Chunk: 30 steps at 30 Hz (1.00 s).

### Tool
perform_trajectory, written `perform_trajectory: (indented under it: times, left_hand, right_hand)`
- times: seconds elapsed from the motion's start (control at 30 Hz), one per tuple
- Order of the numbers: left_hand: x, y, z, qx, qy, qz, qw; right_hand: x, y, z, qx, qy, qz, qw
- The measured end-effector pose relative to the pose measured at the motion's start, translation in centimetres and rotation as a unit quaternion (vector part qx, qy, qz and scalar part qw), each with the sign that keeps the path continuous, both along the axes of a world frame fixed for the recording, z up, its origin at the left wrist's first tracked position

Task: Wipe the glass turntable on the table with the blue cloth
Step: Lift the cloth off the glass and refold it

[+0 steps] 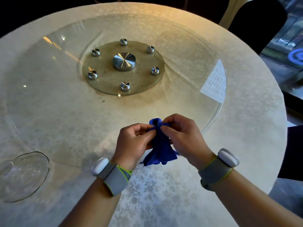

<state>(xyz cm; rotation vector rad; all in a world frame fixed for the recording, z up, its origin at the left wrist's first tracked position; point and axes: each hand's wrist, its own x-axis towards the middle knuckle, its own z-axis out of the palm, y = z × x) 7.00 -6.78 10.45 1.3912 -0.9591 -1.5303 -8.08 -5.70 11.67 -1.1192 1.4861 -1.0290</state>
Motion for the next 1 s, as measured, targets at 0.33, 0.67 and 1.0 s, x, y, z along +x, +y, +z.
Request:
perform_trajectory:
  times: [0.33,0.67,1.0]
  left_hand:
    - [0.1,2.2,1.5,-0.019,0.031,0.037,0.999]
    - [1.4,4.2,3.4,-0.001,0.097,-0.118,0.988]
    - [2.9,0.4,1.5,-0.253,-0.285,-0.263,0.886]
  right_hand:
    - [1.5,3.9,0.9,-0.104,0.201,0.033,0.973]
    - [1.1,6.3,0.8,-0.104,0.165,-0.004,0.981]
    - [-2.2,7.2,2.0,-0.063,0.023,-0.031,0.997]
